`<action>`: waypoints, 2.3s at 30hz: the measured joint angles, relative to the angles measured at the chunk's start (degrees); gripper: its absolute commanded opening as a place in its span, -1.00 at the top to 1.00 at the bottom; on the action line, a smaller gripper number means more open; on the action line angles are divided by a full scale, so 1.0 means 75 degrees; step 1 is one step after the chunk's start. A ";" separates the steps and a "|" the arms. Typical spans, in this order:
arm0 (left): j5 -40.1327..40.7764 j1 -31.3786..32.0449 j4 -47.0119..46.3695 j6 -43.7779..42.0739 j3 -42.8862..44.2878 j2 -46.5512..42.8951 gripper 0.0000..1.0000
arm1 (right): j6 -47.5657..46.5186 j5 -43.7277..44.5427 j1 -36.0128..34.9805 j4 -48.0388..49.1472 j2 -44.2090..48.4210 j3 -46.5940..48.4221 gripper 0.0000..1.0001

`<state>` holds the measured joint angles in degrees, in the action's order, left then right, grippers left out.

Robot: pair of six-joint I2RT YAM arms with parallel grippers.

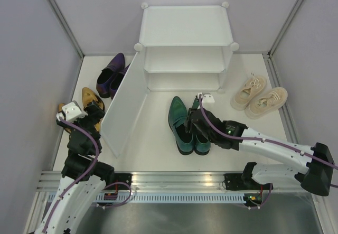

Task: Place and organize the shoes in the shoe cabinet
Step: Place the pair of shoes at the center of the board, then pick up the shoe from the center of the board.

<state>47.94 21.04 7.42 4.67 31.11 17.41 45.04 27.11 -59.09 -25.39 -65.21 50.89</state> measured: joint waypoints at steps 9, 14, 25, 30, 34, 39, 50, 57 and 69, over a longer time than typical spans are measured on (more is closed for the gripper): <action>-0.0003 0.0009 0.0003 0.0000 0.0000 0.0000 -0.88 | 0.0323 -0.0020 -0.0073 0.0087 -0.0131 -0.0831 0.12; -0.0006 0.0009 0.0000 0.0000 0.0000 0.0000 -0.88 | 0.0463 -0.0119 -0.0125 0.0169 -0.0093 -0.1297 0.16; -0.0006 0.0012 0.0003 0.0003 0.0000 0.0000 -0.88 | 0.0603 0.0003 -0.0227 0.0175 -0.0187 -0.1419 -0.05; -0.0006 0.0015 0.0000 0.0003 0.0000 0.0000 -0.88 | 0.0574 0.0504 -0.0463 -0.0423 -0.0219 -0.0764 0.00; -0.0006 0.0012 0.0003 0.0003 0.0000 0.0000 -0.88 | 0.0533 0.0740 -0.0548 -0.0469 -0.0221 -0.0300 0.17; -0.0006 0.0012 0.0003 0.0003 0.0000 0.0000 -0.88 | 0.0545 0.0799 -0.0557 -0.0472 -0.0498 -0.0321 0.31; -0.0006 0.0012 0.0006 0.0003 0.0000 -0.0020 -0.88 | 0.0574 0.0758 -0.0557 -0.0125 -0.1046 -0.0720 0.32; -0.0009 0.0015 0.0023 0.0006 0.0000 -0.0029 -0.88 | 0.0551 0.0638 -0.0490 0.0347 -0.1609 -0.0752 0.42; -0.0009 0.0044 0.0023 0.0015 0.0000 -0.0044 -0.88 | 0.0268 0.0006 0.0184 0.1078 -0.2375 -0.0653 0.99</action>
<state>47.88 21.37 7.60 4.78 31.11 17.08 47.05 27.16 -57.71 -17.30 -83.02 46.00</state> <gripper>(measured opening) 0.938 0.040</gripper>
